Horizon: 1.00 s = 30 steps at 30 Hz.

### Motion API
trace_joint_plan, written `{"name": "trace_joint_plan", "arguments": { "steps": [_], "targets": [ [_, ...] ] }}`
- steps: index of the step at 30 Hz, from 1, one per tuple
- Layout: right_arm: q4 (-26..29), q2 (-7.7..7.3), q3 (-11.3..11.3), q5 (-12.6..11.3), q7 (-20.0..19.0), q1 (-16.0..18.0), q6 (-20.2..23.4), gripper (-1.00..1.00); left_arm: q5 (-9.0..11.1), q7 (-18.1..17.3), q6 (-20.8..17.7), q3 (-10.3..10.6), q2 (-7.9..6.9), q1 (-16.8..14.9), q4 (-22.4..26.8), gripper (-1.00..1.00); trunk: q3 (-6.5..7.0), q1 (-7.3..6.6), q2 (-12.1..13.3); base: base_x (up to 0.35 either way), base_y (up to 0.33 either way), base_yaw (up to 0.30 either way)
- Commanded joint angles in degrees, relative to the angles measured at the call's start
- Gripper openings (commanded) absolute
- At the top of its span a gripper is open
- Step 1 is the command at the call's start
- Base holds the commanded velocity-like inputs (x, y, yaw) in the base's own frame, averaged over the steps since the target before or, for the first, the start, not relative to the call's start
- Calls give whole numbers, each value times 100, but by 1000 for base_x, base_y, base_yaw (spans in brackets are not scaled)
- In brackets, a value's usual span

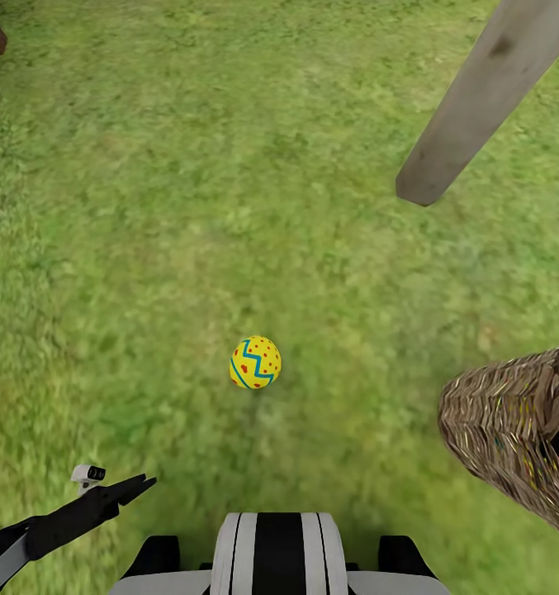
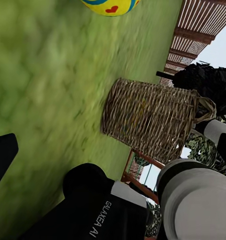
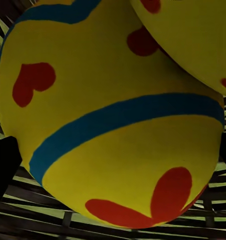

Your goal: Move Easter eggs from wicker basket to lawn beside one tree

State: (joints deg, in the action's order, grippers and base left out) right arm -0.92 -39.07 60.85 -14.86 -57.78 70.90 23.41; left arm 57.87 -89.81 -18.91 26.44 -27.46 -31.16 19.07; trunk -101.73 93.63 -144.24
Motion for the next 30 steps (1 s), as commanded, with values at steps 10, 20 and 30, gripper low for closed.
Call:
{"name": "trace_joint_plan", "arguments": {
  "steps": [10,20,30],
  "targets": [
    [-14,3,58,-70,-22,3,50,-100,40,-19,-60,45,4,-5,-44,100,-4,0,-1,0,0,0],
    [-14,5,63,-70,-21,3,51,-100,40,-19,-60,45,4,-5,-52,100,19,-2,0,0,0,0],
    [-9,5,51,-77,-77,3,50,-100,40,-19,-52,54,16,-5,-69,100,240,-28,14,0,0,0]
  ]
}}
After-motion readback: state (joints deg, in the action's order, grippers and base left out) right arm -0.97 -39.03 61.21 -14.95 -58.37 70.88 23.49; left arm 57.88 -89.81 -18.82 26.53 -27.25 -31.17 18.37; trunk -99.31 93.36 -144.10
